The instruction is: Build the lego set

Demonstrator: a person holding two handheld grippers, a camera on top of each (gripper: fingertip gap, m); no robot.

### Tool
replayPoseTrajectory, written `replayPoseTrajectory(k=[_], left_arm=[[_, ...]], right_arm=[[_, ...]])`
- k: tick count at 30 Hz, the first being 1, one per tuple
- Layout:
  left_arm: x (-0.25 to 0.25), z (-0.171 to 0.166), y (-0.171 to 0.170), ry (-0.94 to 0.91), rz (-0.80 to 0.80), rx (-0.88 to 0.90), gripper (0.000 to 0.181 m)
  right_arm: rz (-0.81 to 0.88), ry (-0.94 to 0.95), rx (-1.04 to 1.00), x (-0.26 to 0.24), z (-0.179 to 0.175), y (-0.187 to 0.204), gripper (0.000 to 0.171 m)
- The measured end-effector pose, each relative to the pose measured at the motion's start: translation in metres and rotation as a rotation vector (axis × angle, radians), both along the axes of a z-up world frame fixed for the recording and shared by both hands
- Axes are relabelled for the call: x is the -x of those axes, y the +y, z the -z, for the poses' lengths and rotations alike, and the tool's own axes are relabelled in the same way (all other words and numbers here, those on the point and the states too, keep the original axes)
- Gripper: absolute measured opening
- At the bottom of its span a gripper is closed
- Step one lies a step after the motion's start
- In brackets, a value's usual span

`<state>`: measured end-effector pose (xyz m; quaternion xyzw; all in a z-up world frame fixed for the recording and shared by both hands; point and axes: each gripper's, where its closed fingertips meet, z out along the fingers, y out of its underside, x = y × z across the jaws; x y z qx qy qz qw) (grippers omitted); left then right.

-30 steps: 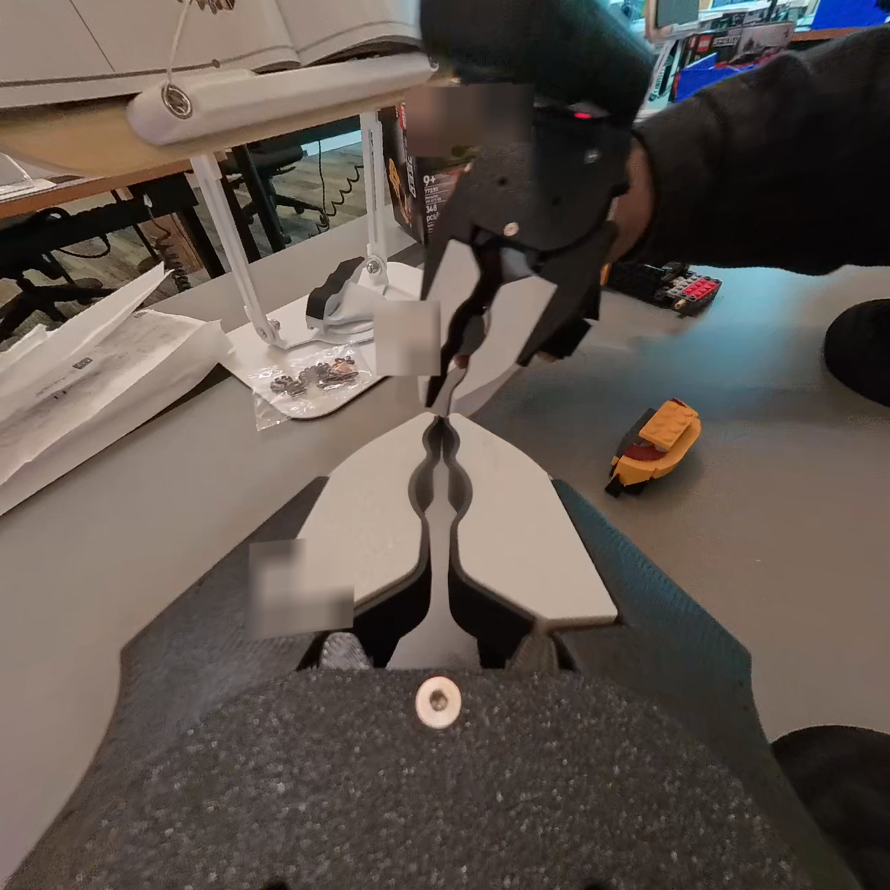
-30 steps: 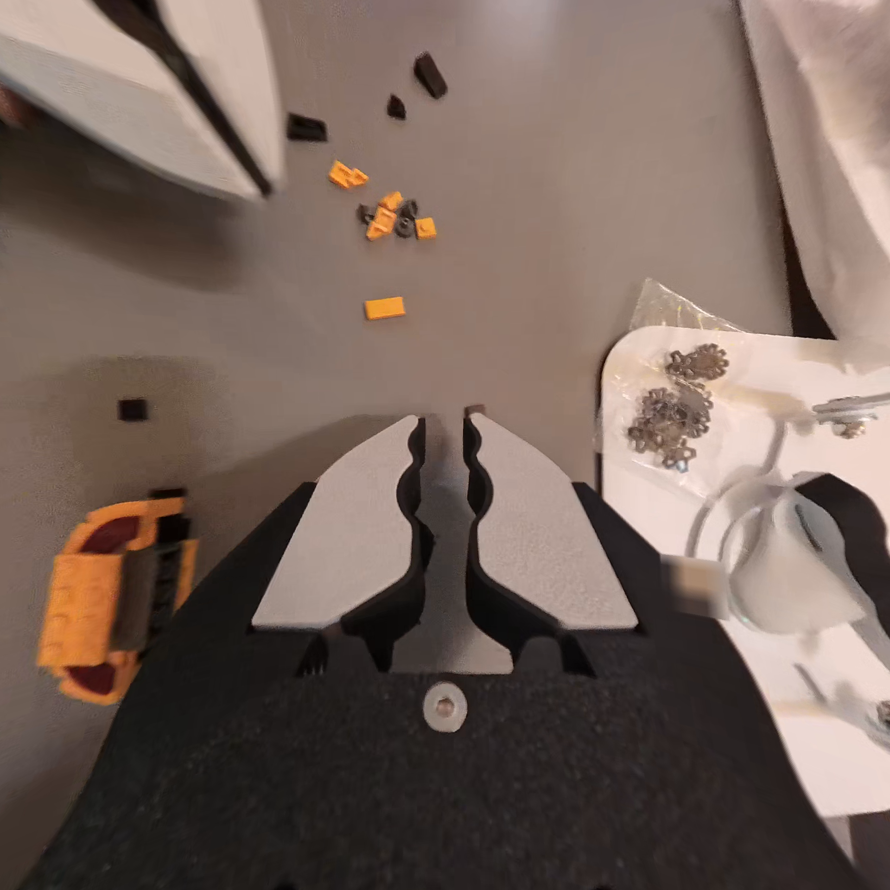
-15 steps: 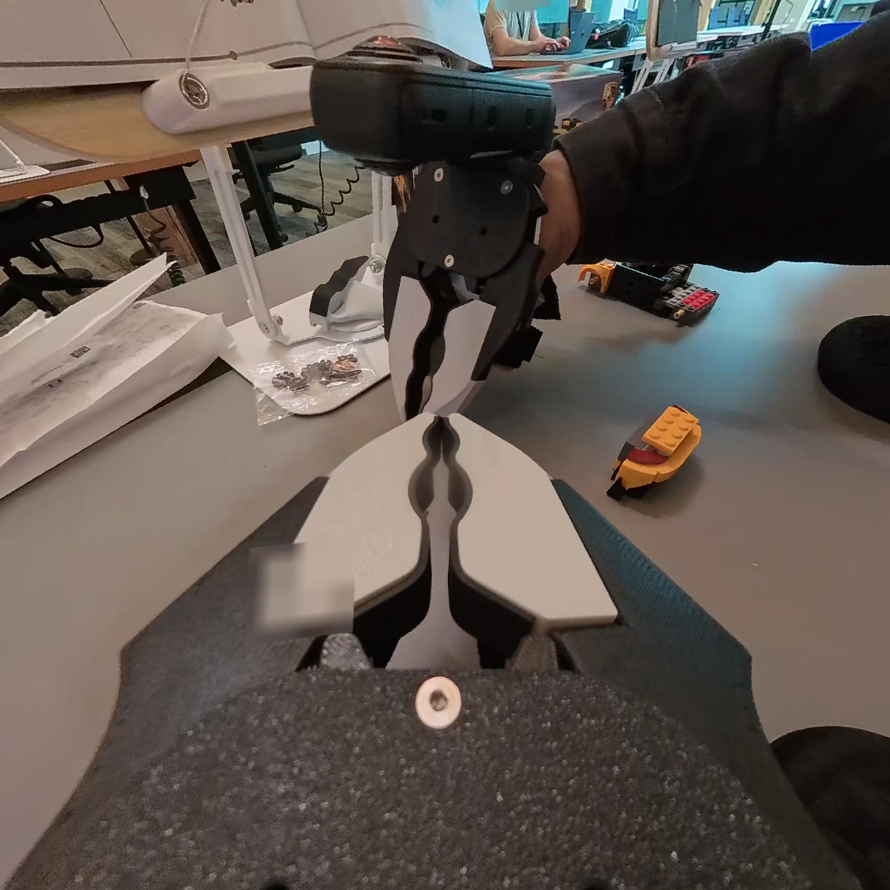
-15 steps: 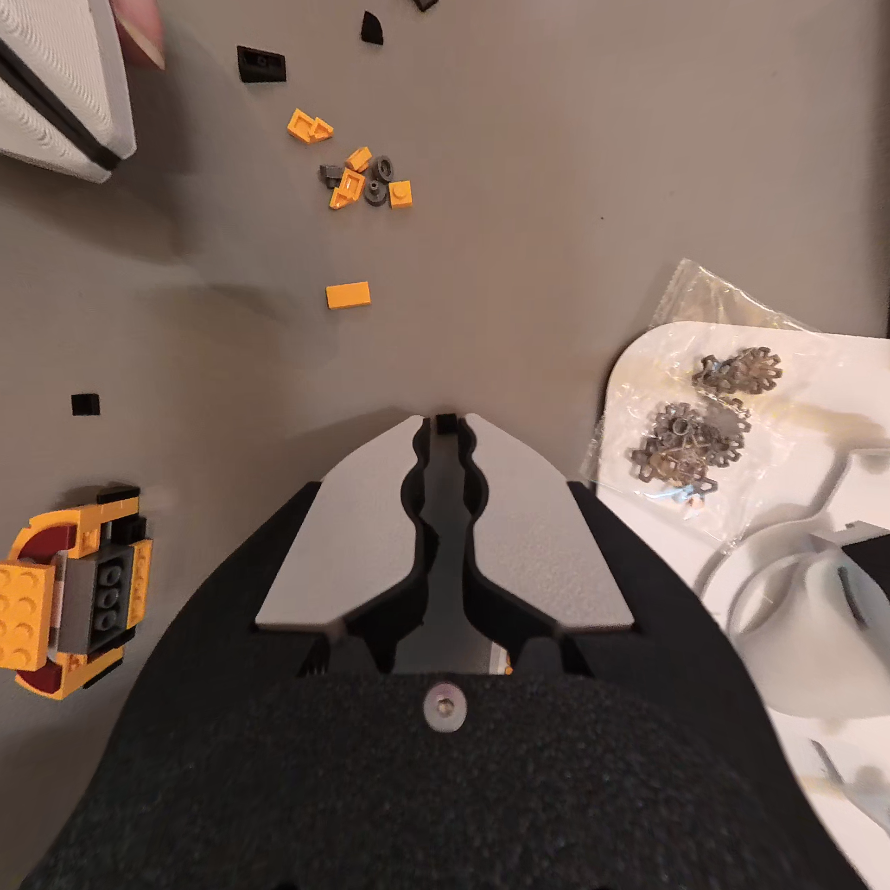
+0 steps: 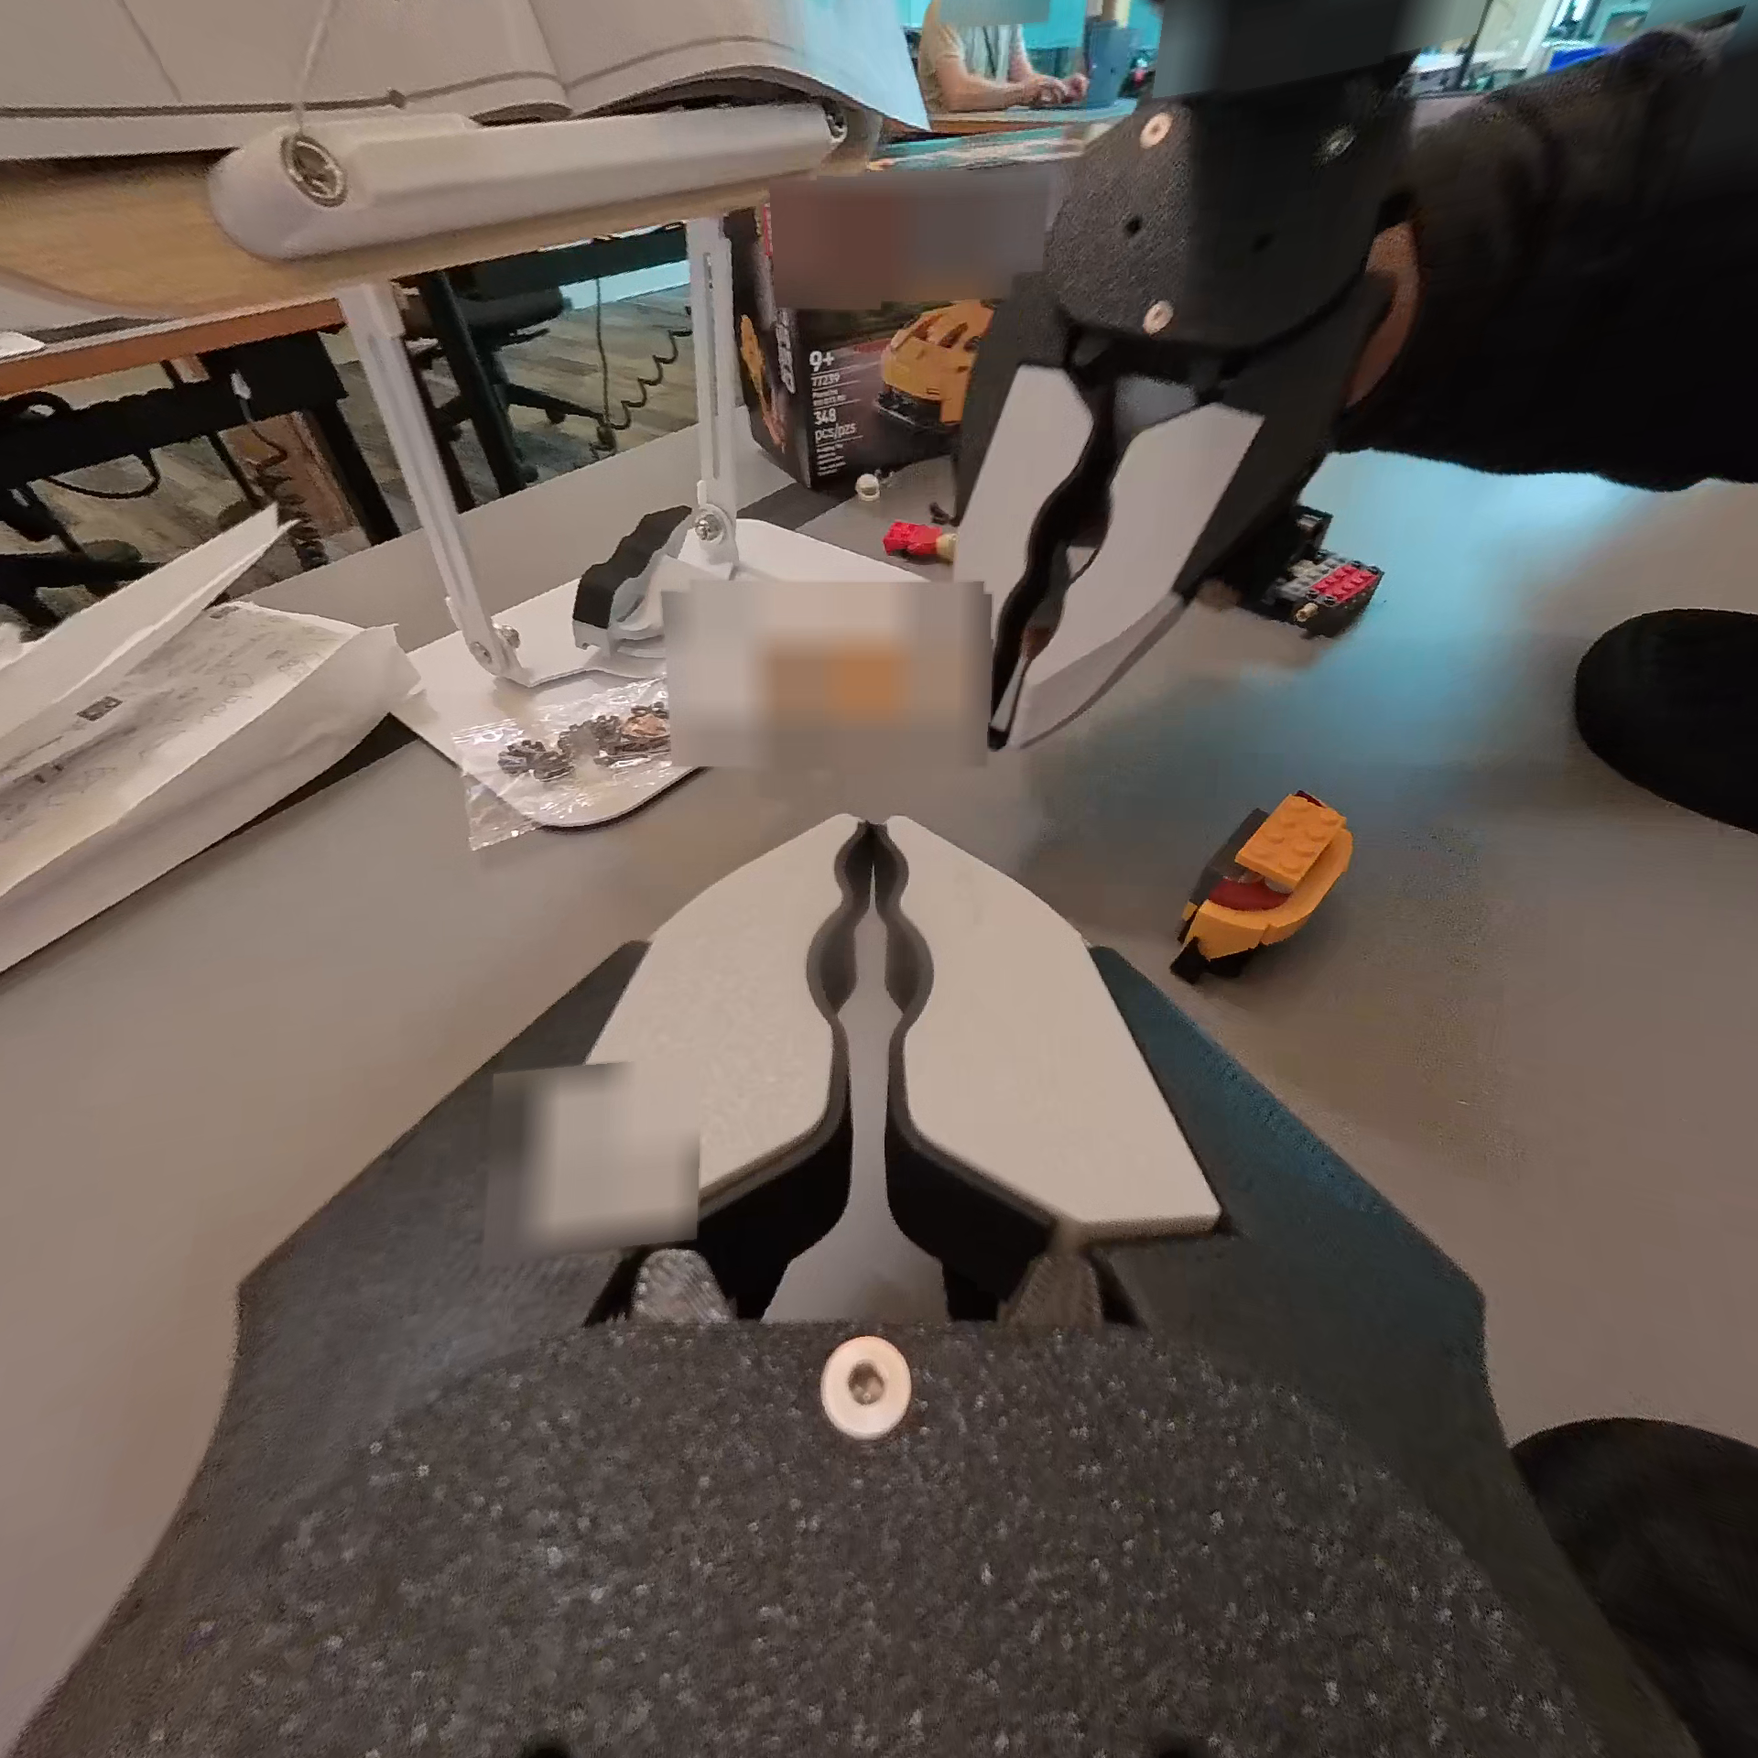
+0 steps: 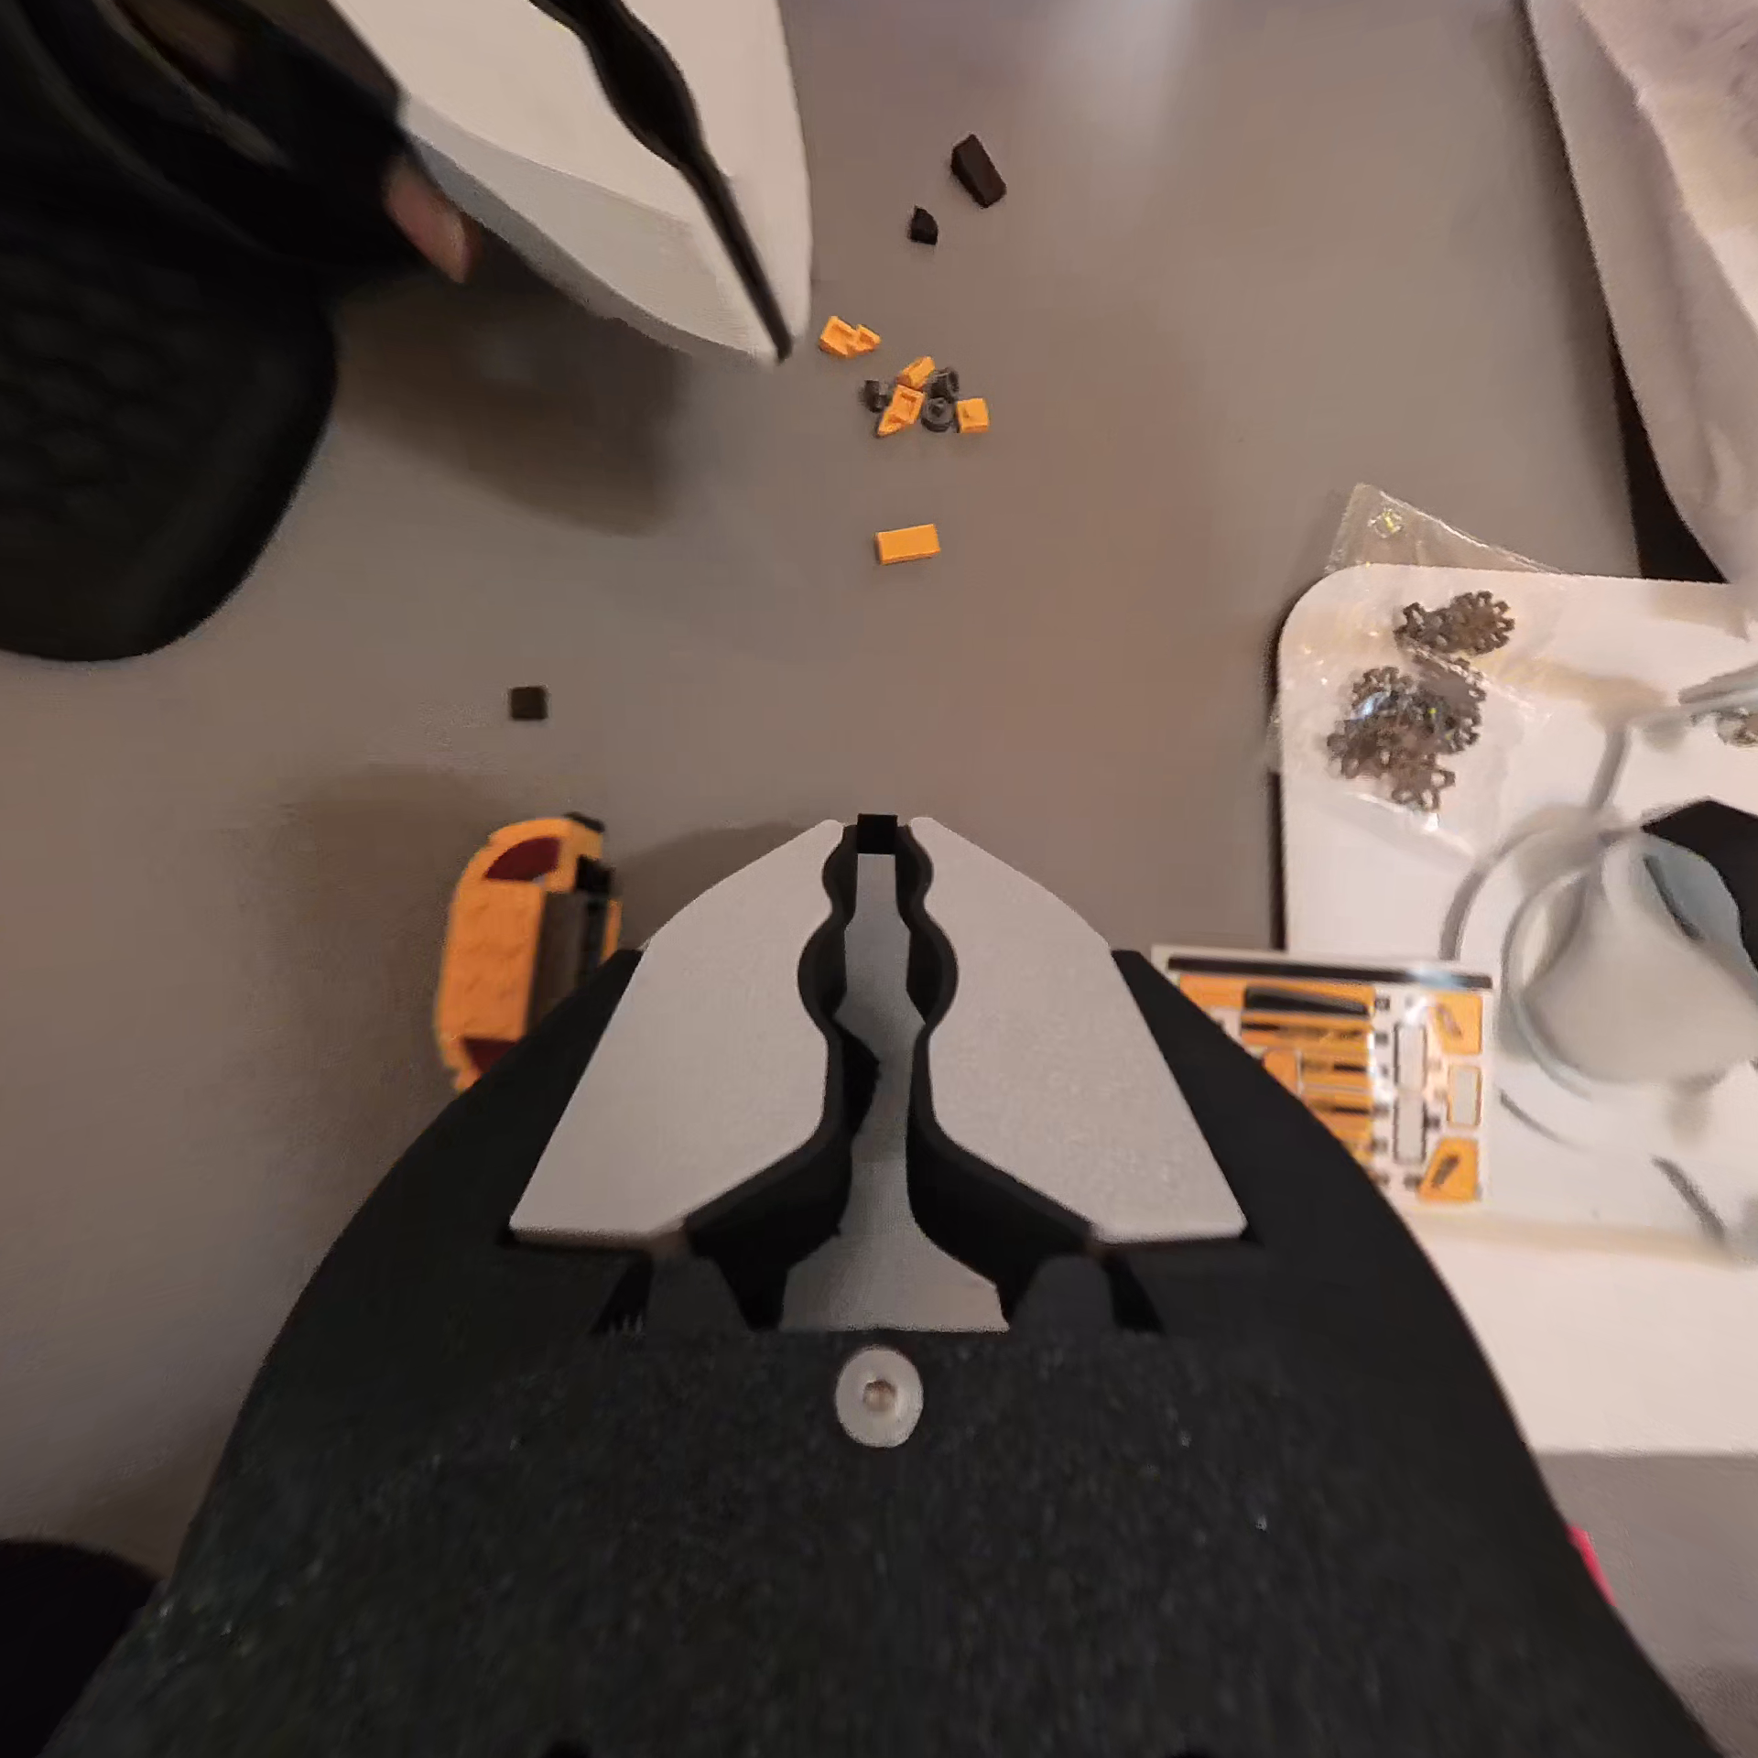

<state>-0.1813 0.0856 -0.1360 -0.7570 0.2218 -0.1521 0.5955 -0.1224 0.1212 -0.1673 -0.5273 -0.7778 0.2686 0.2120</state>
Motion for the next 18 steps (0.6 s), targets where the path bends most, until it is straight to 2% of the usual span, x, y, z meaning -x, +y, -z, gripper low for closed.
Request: replayPoseTrajectory(k=[5,10,15,18], left_arm=[[-0.018,0.001,-0.006,0.014,0.087,-0.017,0.000],[-0.053,0.011,-0.019,0.040,0.272,0.020,0.019],[-0.075,0.044,-0.029,0.161,0.432,0.225,0.031],[-0.079,0.058,-0.029,0.259,0.478,0.261,0.041]], right_arm=[[0.046,0.025,-0.017,-0.036,-0.017,-0.012,0.007],[0.071,0.038,-0.031,-0.064,-0.024,-0.026,0.007],[0.071,0.042,-0.017,-0.081,-0.024,-0.038,0.007],[0.063,0.024,-0.006,-0.084,-0.021,-0.044,0.007]])
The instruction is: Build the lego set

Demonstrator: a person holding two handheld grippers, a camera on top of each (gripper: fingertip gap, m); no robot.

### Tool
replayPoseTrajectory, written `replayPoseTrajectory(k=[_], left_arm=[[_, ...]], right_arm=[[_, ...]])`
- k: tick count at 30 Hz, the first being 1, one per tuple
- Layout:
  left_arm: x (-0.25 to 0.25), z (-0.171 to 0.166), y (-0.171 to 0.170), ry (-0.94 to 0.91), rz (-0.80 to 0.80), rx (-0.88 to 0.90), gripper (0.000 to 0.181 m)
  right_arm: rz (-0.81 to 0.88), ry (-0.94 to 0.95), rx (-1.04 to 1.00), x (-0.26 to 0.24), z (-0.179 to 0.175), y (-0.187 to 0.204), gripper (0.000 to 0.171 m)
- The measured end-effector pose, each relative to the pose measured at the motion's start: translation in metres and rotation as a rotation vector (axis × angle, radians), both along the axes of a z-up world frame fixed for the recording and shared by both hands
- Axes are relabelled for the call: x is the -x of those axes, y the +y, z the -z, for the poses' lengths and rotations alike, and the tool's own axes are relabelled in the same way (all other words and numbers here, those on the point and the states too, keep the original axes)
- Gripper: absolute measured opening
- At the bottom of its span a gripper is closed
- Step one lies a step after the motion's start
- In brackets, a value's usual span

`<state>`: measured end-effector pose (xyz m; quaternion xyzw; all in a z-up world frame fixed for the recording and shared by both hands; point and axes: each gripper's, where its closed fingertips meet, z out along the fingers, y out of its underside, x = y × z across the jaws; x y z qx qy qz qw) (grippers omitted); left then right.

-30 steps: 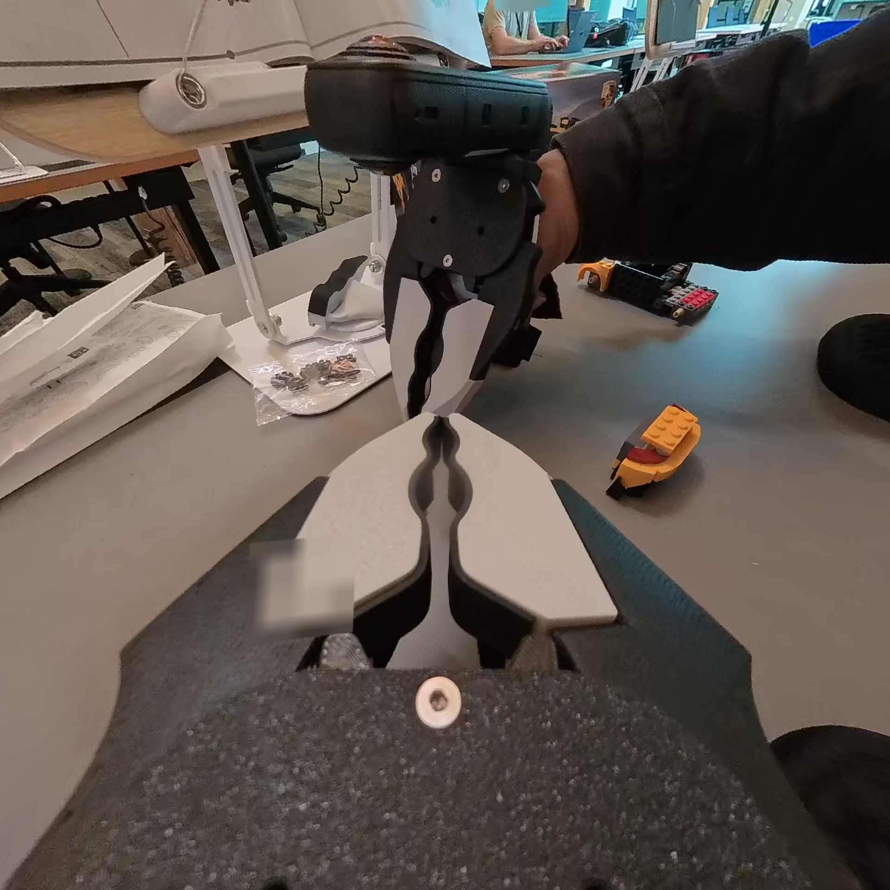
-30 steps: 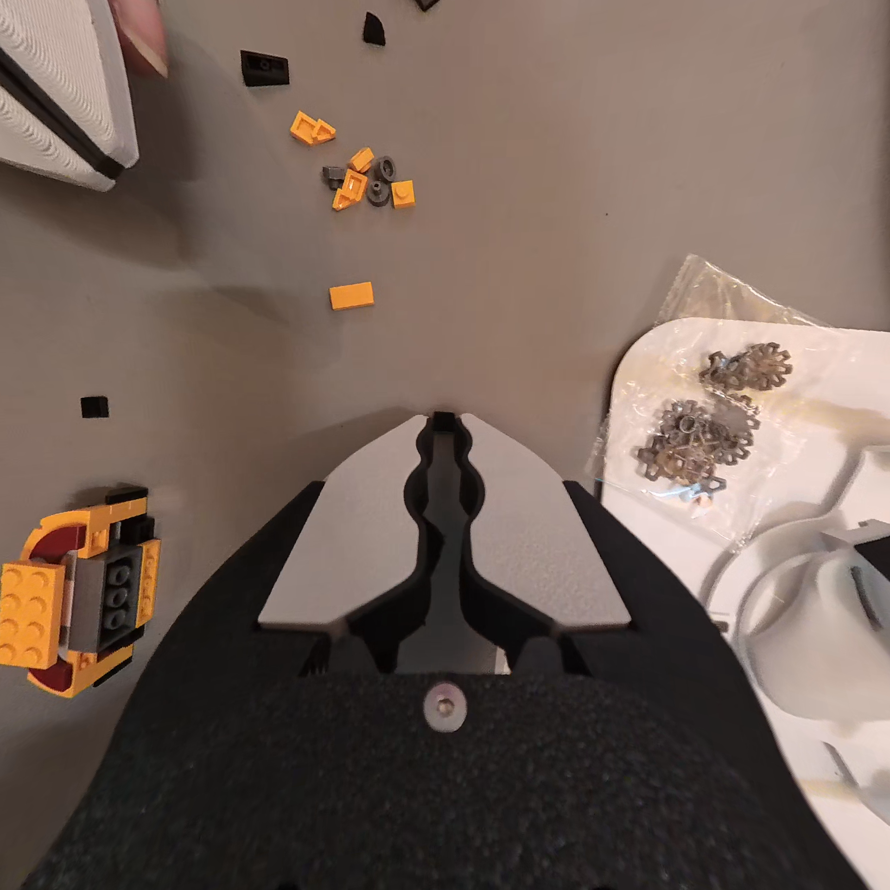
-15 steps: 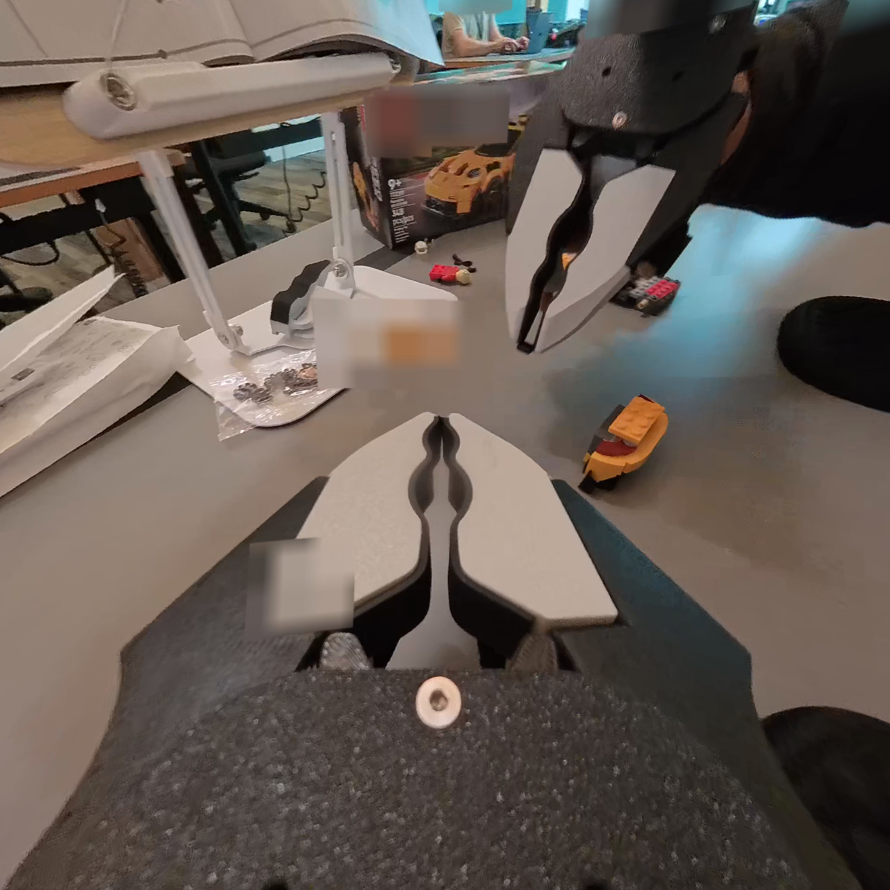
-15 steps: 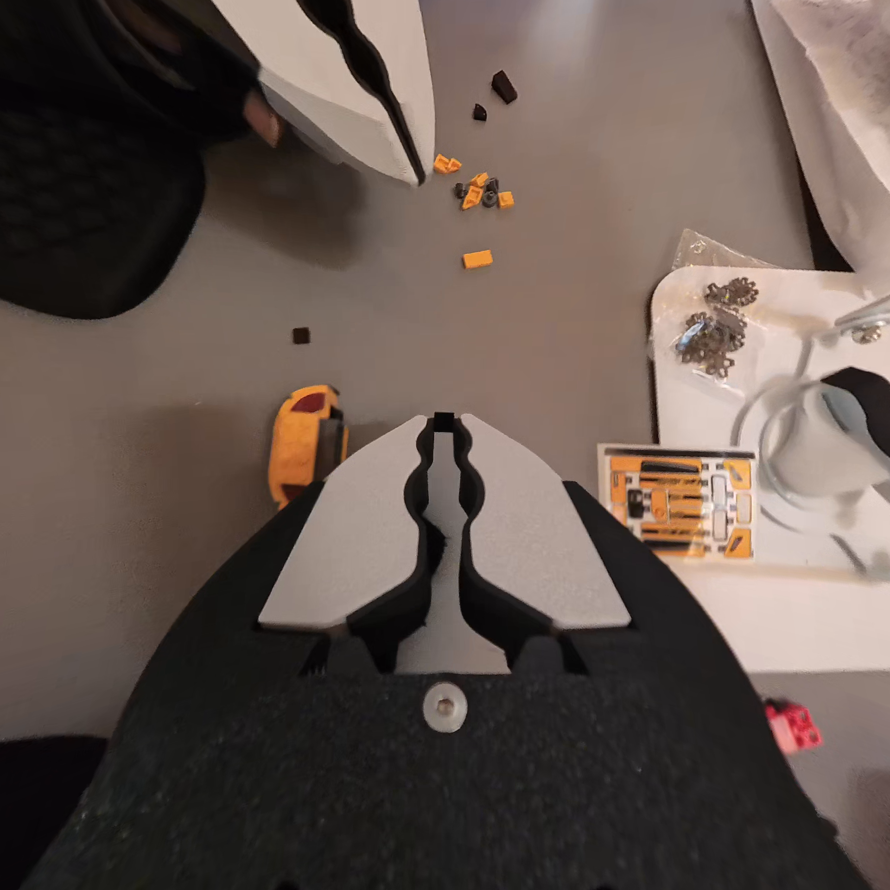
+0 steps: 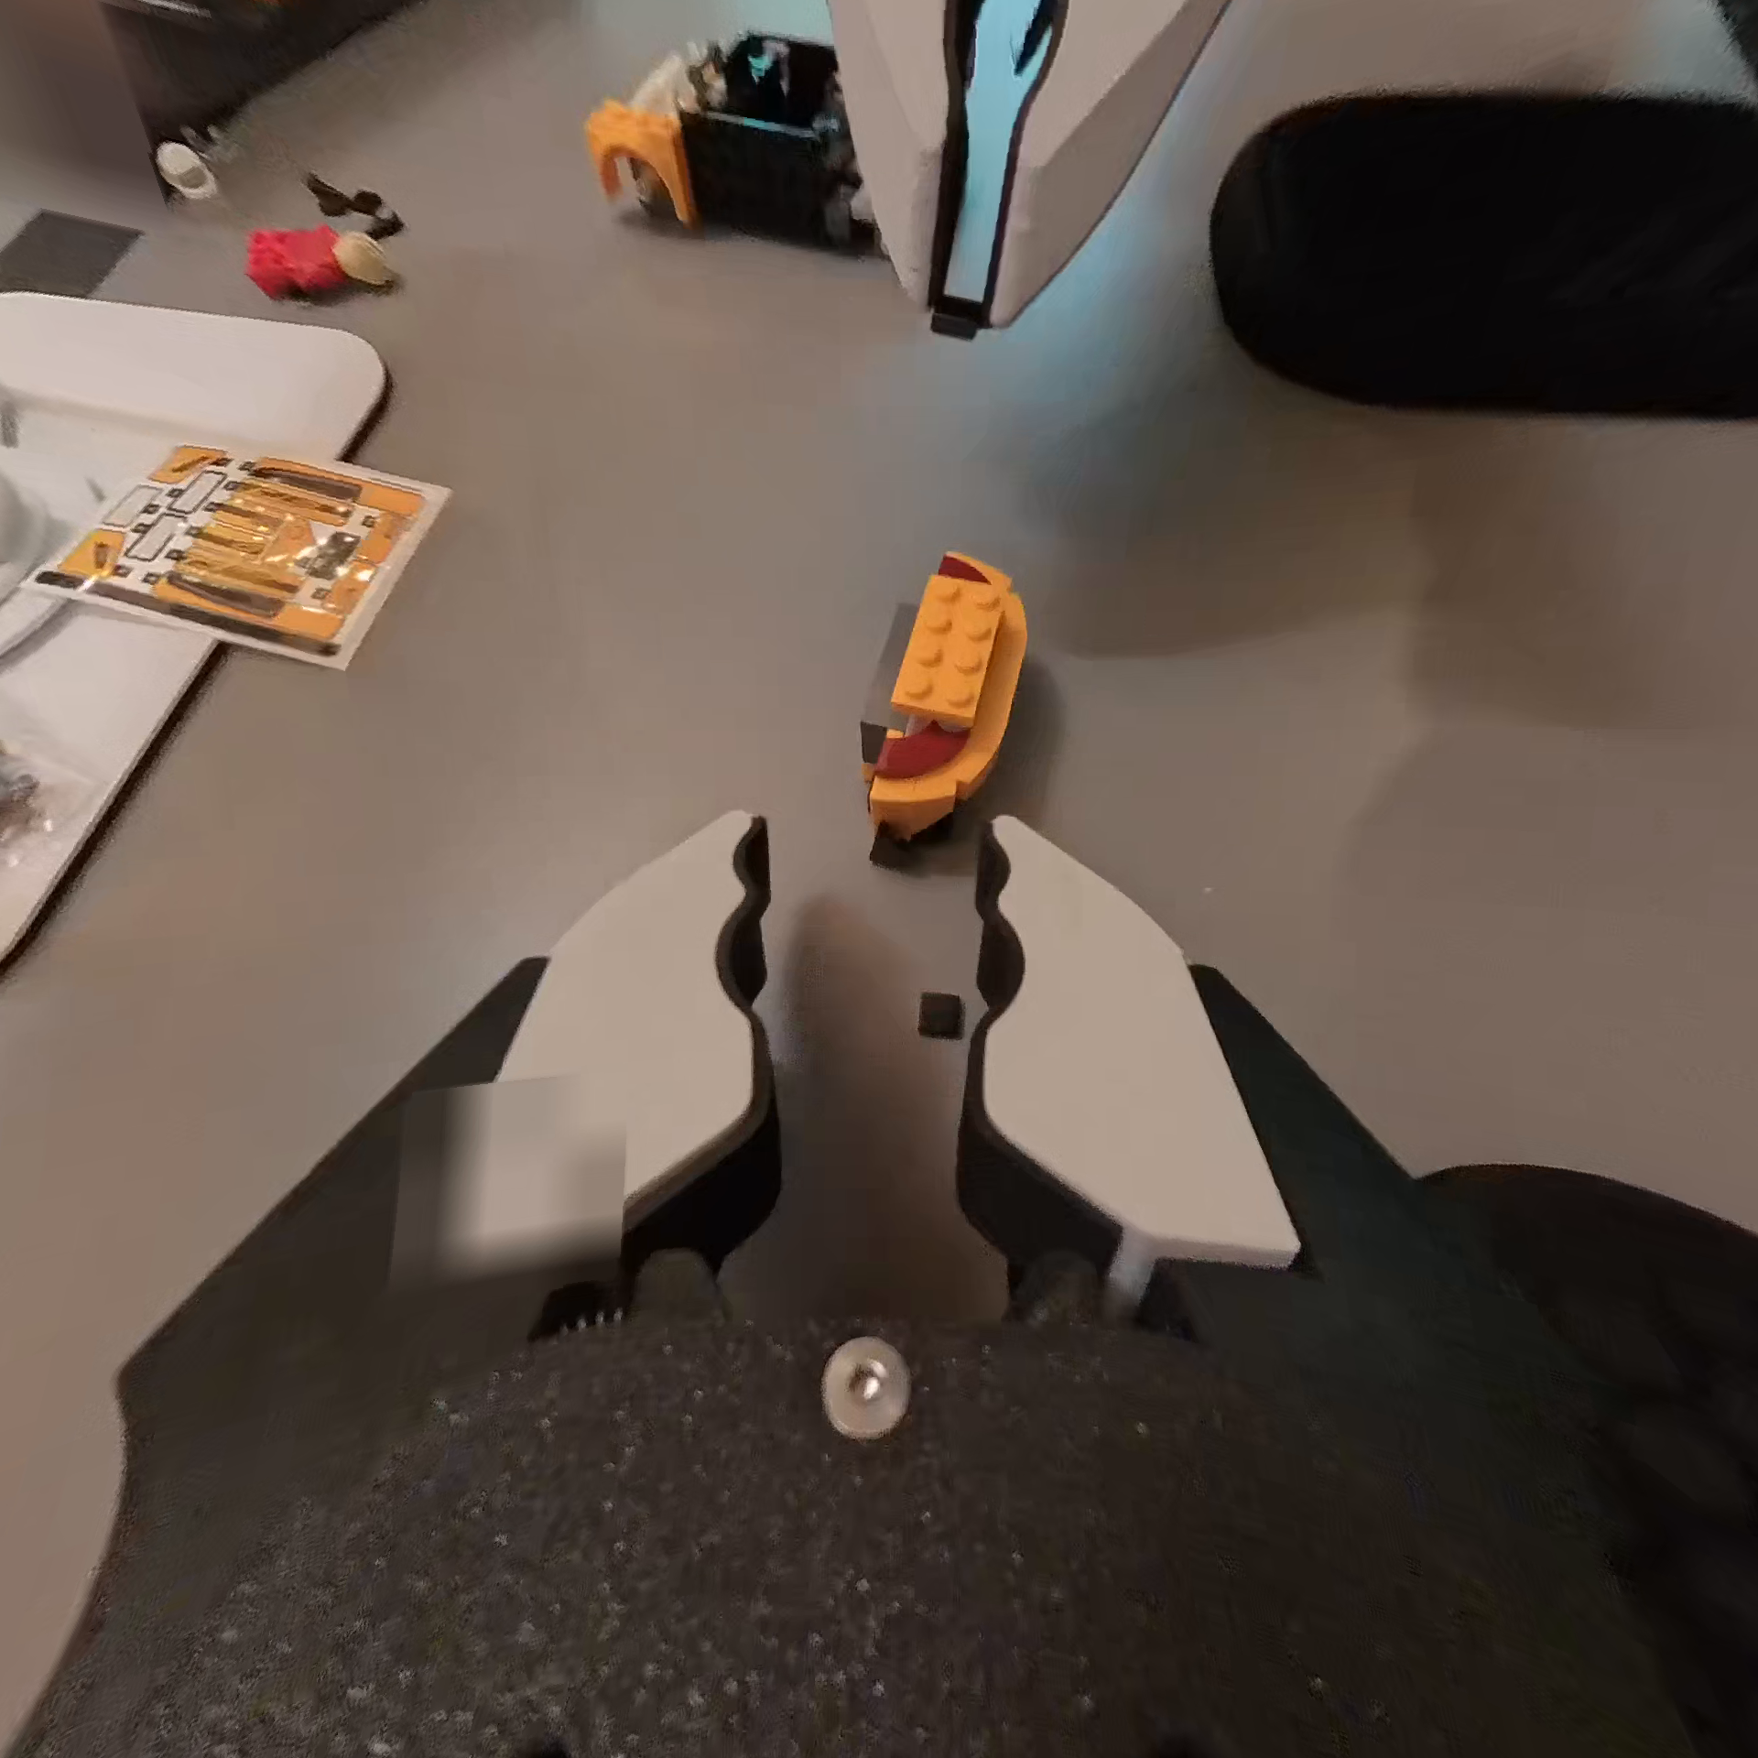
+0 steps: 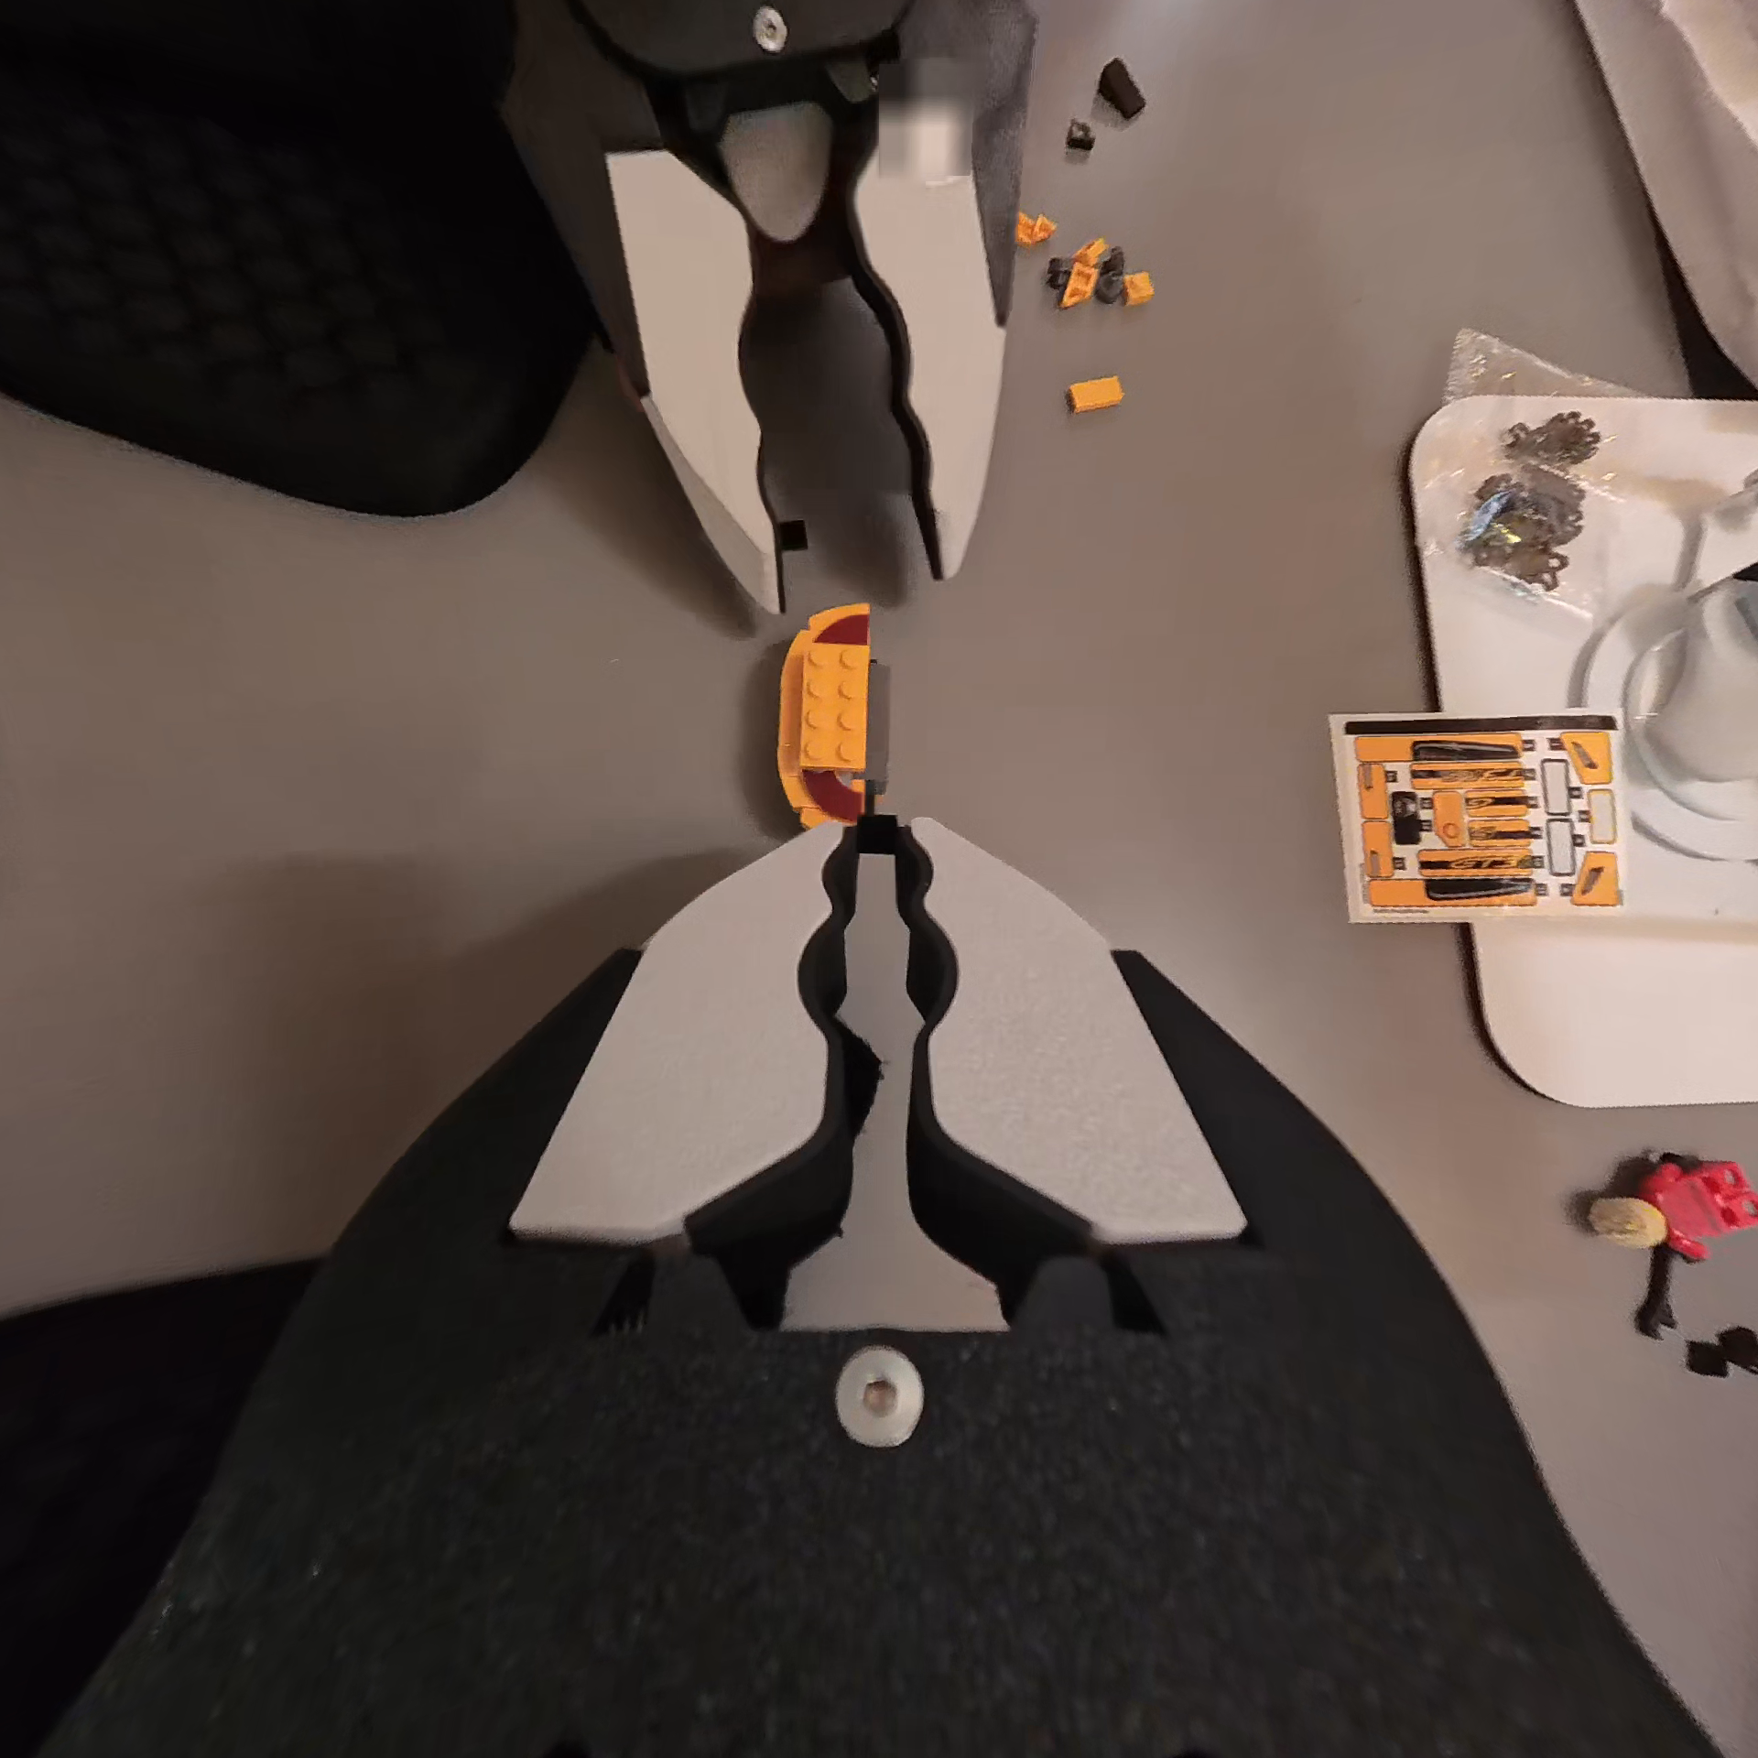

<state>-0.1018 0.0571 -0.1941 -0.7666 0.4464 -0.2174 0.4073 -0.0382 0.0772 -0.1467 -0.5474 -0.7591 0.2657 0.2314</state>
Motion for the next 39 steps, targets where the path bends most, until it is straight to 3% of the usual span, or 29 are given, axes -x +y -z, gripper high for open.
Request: replayPoseTrajectory(k=[4,14,39], left_arm=[[-0.008,0.007,-0.001,0.042,0.051,0.015,0.044],[-0.026,0.009,-0.006,0.069,0.103,-0.008,0.023],[-0.027,0.009,-0.009,0.068,0.104,-0.011,0.022]], right_arm=[[-0.014,-0.036,0.011,0.008,0.009,-0.007,0.007],[-0.056,-0.134,0.046,0.022,0.028,-0.014,0.007],[-0.102,-0.214,0.042,0.018,0.032,-0.018,0.008]])
